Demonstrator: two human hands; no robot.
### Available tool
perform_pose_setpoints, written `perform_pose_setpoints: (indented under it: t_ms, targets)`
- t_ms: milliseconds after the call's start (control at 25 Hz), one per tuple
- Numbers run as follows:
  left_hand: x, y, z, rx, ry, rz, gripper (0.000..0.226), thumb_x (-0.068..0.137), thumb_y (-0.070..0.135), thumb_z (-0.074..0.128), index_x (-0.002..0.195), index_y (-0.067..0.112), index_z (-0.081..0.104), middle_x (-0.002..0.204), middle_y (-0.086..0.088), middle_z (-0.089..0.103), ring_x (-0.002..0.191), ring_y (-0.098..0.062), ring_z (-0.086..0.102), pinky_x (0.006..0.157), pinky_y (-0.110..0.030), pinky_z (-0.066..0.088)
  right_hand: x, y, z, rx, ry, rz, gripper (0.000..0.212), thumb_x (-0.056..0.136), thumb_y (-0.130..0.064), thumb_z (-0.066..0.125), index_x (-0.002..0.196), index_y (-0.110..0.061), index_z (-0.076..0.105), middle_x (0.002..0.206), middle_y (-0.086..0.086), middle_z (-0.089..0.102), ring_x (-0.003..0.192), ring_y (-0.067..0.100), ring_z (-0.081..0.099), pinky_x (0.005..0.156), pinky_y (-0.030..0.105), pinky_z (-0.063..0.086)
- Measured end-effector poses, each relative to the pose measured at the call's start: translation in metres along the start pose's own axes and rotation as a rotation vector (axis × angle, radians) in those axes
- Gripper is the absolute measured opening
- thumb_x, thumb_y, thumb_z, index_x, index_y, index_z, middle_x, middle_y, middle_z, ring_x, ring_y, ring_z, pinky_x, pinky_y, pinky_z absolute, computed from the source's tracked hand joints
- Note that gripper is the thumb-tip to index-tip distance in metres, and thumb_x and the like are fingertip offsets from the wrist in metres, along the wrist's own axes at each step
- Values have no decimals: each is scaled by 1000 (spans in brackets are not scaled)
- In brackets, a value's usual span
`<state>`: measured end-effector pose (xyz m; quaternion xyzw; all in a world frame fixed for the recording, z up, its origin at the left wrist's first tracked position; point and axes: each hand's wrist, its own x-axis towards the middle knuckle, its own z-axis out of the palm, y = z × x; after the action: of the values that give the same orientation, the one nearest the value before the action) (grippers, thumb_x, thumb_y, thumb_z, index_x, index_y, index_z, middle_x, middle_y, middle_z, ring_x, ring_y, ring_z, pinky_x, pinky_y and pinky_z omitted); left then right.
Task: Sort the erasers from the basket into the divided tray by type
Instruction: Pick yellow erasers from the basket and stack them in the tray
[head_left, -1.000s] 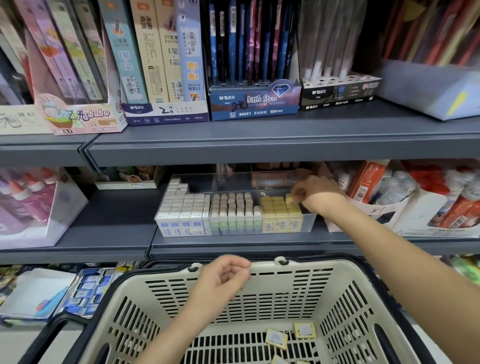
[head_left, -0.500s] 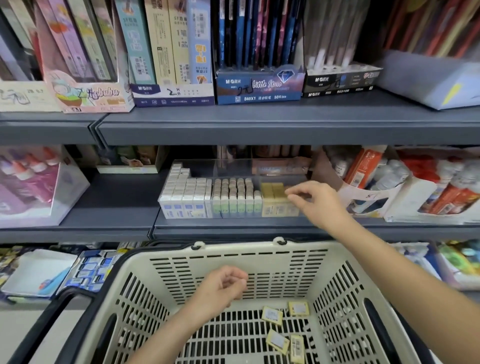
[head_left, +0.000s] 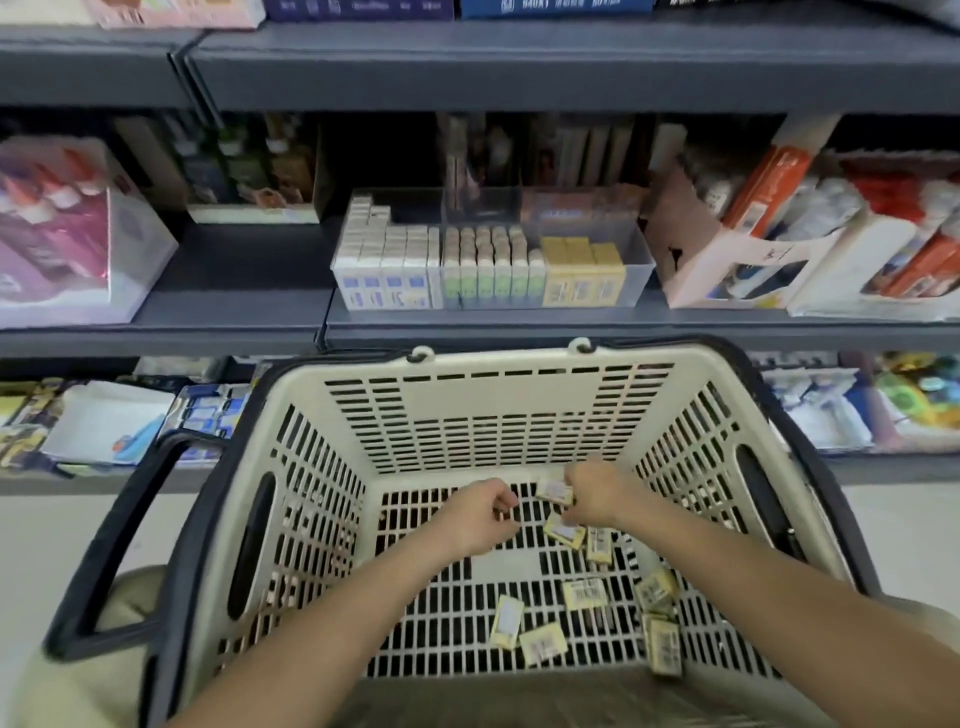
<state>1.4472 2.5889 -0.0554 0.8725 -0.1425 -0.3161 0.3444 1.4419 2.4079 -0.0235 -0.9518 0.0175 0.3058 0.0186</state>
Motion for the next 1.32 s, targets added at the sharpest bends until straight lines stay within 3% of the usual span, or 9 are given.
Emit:
perform_pose_setpoints:
  t_ms: [200,400,600,720,800,920,1040,1200,1320]
  targets:
    - [-1,-17,17,130,-107,-38,37,86,30,63,119,17,55,123,-1,57,105,-14,55,89,-27,47,7,-1,43,82,-31,26,88,71,-39,75,138,-20,21,133,7,39,112,29,53,70,35,40]
    - [1,-20,9,-43,-67,-127,31,87,24,63,116,14,56,115,-2,57,102,-15,56,88,-28,48,7,-6,47,143,-24,18,57,74,-33,69,118,-15,38,109,5,53,94,23,57,62,31,43]
    - [-5,-12,0,-816,-25,-331,33,95,33,51,120,11,53,115,-8,62,104,-20,60,89,-36,51,6,-39,37,633,25,-139,47,66,-28,71,104,-20,45,82,-3,58,72,12,57,55,26,44]
    - [-2,-8,-6,-1257,-15,-280,26,100,28,41,112,9,54,100,-12,63,87,-20,61,76,-33,52,5,-53,23,860,34,-209,44,66,-22,73,104,-23,51,73,-6,58,63,7,54,58,22,43]
    - [1,-8,-9,-1368,45,-233,21,100,22,42,108,6,54,92,-13,59,80,-22,58,70,-33,50,3,-50,19,874,41,-246,48,68,-22,74,110,-25,50,70,-8,60,64,4,56,62,20,45]
    - [2,-15,-16,-1355,116,-209,14,91,22,58,91,8,56,84,-7,61,84,-21,61,72,-31,51,3,-41,11,959,49,-233,26,76,-18,69,94,-26,54,73,-11,64,64,-1,58,64,18,47]
    - [1,-19,-22,-1273,115,-282,27,71,20,75,88,10,57,92,-6,67,93,-20,61,74,-30,49,4,-37,4,1117,44,-190,8,87,-12,59,91,-19,58,72,-10,63,56,-5,60,52,17,48]
    - [1,-13,-22,-1226,43,-272,30,71,19,74,95,9,60,94,-8,66,87,-18,59,71,-28,49,3,-39,6,1225,-7,-154,8,94,-13,49,97,-13,57,81,-2,68,70,5,67,50,17,48]
    - [-1,-8,-19,-1220,-35,-240,35,78,23,70,108,8,62,105,-8,66,102,-22,61,75,-30,49,3,-40,8,1206,-11,-184,15,94,-16,51,106,-9,59,84,-2,67,76,8,65,50,15,47]
